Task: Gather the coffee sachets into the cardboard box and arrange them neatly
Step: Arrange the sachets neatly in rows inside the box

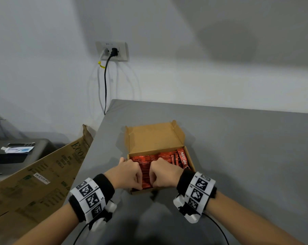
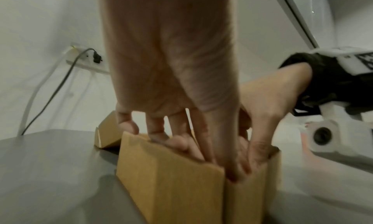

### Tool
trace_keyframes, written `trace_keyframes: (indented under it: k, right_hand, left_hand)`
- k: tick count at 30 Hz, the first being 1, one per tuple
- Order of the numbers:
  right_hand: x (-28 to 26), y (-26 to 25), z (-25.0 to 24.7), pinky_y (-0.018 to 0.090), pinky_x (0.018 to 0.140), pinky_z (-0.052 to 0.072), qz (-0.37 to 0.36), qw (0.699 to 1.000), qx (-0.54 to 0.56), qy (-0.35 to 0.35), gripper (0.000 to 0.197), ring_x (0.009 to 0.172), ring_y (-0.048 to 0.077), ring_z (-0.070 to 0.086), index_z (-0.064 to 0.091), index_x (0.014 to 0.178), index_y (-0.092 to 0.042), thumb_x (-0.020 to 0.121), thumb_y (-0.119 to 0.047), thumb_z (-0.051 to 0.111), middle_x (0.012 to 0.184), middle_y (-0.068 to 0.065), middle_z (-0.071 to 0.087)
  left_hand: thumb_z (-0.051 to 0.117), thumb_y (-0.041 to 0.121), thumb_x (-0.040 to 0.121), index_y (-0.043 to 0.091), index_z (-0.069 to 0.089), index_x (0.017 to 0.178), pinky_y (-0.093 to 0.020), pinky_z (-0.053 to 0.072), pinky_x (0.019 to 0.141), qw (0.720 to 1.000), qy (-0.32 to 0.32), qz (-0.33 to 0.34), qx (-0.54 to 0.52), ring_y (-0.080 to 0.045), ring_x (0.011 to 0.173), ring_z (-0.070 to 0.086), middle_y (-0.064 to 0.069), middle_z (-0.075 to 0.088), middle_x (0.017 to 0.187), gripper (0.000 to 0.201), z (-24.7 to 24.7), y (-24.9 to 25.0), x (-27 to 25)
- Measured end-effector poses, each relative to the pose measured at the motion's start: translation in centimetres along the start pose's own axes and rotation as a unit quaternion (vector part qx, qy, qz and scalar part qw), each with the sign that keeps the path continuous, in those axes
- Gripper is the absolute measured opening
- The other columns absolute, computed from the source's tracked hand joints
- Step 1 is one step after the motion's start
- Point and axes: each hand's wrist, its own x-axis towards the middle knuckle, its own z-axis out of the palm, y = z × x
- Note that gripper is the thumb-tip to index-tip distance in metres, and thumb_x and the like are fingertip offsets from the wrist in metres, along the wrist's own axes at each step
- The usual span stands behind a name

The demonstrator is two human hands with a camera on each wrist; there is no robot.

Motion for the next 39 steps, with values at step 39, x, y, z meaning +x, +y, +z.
trace_keyframes:
  k: [39]
  right_hand:
    - [-3.2, 7.4, -1.1, 0.04, 0.091, 0.04, 0.263, 0.933, -0.138, 0.205, 0.028, 0.108, 0.026, 0.051, 0.06, 0.1, -0.012, 0.091, -0.038, 0.051, 0.11, 0.005, 0.055]
  left_hand:
    - [0.055, 0.003, 0.09, 0.013, 0.063, 0.095, -0.013, 0.052, 0.061, 0.87, 0.29, -0.032, -0.398, -0.003, 0.054, 0.064, -0.006, 0.067, 0.067, 0.014, -1.1, 2.3, 2.1]
